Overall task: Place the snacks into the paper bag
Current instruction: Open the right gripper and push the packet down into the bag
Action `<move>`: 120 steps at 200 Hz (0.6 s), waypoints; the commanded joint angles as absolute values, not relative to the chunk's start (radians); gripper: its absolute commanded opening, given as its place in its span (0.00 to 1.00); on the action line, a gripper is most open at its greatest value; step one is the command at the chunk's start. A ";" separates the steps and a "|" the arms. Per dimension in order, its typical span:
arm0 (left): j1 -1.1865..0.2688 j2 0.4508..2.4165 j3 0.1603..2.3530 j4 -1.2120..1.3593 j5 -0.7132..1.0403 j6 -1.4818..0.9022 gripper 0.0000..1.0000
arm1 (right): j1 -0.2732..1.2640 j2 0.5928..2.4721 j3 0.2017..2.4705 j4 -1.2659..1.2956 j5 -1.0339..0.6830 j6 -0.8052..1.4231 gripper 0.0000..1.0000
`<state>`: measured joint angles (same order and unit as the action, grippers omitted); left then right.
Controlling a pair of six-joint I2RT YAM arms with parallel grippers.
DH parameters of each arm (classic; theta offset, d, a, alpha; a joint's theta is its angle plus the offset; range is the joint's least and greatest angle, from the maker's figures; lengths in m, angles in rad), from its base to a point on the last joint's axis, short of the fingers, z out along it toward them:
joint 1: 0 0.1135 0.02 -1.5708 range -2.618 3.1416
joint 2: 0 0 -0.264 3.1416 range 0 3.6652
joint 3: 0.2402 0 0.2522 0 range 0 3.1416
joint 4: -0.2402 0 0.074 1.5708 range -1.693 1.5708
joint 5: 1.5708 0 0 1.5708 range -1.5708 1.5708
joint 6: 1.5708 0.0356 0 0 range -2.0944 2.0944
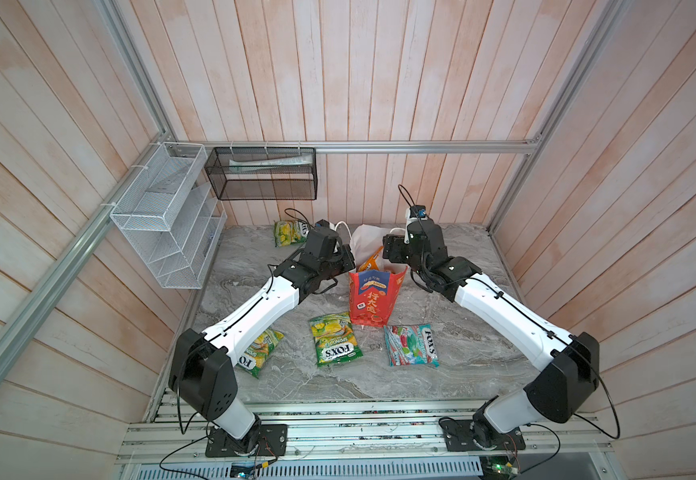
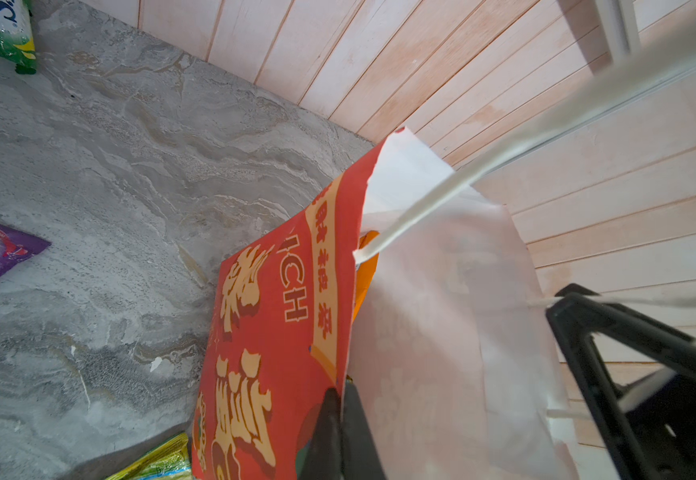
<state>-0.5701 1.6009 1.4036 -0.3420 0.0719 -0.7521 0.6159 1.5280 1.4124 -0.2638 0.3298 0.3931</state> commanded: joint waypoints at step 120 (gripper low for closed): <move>-0.591 1.750 1.629 -0.397 0.035 -0.694 0.00 | 0.536 1.602 1.577 -0.294 0.312 0.292 0.00</move>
<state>-0.5854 1.7046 1.5364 -0.3725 0.0666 -0.7383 0.5606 1.5742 1.4921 -0.3096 0.3195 0.3130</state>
